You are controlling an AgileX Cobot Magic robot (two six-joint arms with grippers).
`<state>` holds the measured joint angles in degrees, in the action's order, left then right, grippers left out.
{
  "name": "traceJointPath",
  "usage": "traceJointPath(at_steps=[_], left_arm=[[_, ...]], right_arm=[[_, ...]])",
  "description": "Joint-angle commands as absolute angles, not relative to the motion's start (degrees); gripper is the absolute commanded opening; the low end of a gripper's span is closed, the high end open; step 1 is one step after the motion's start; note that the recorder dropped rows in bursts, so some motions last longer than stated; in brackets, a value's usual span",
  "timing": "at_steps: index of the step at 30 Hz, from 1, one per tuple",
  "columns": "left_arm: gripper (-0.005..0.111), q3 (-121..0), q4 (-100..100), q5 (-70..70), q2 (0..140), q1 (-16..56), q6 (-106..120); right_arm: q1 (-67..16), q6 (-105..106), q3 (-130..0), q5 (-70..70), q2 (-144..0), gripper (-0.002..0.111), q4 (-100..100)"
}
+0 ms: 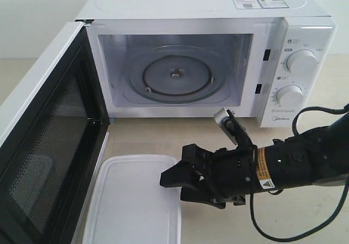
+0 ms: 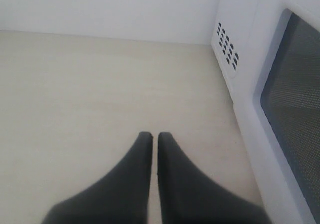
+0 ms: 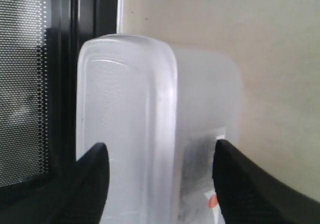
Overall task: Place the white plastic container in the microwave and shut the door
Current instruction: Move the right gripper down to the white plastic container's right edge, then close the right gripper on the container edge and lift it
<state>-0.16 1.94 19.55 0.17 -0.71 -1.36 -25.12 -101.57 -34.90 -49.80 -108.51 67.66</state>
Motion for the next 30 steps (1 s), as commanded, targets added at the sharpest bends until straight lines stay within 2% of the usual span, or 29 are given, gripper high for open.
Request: traceJointPath(at_steps=[1,9,11,14,18,30], left_arm=[[0.004,0.0,2.1,19.38,0.0,-0.79,-1.76],[0.004,0.0,2.1,19.38,0.0,-0.79,-1.76],[0.004,0.0,2.1,19.38,0.0,-0.79,-1.76],[0.004,0.0,2.1,19.38,0.0,-0.79,-1.76],[0.004,0.0,2.1,19.38,0.0,-0.79,-1.76],[0.004,0.0,2.1,19.38,0.0,-0.79,-1.76]], right_arm=[[-25.78,-100.83,-34.65,-47.69,-108.67,0.055,70.3],[-29.18,-100.97,-34.65,-44.85,-108.67,0.055,69.68],[-29.18,-101.13,-34.65,-44.85,-108.67,0.051,69.51],[-29.18,-100.77,-34.65,-44.73,-108.67,0.032,69.51],[-29.18,-99.87,-34.65,-44.73,-108.67,0.0,69.86],[-29.18,-99.3,-34.65,-47.49,-108.31,0.0,66.1]])
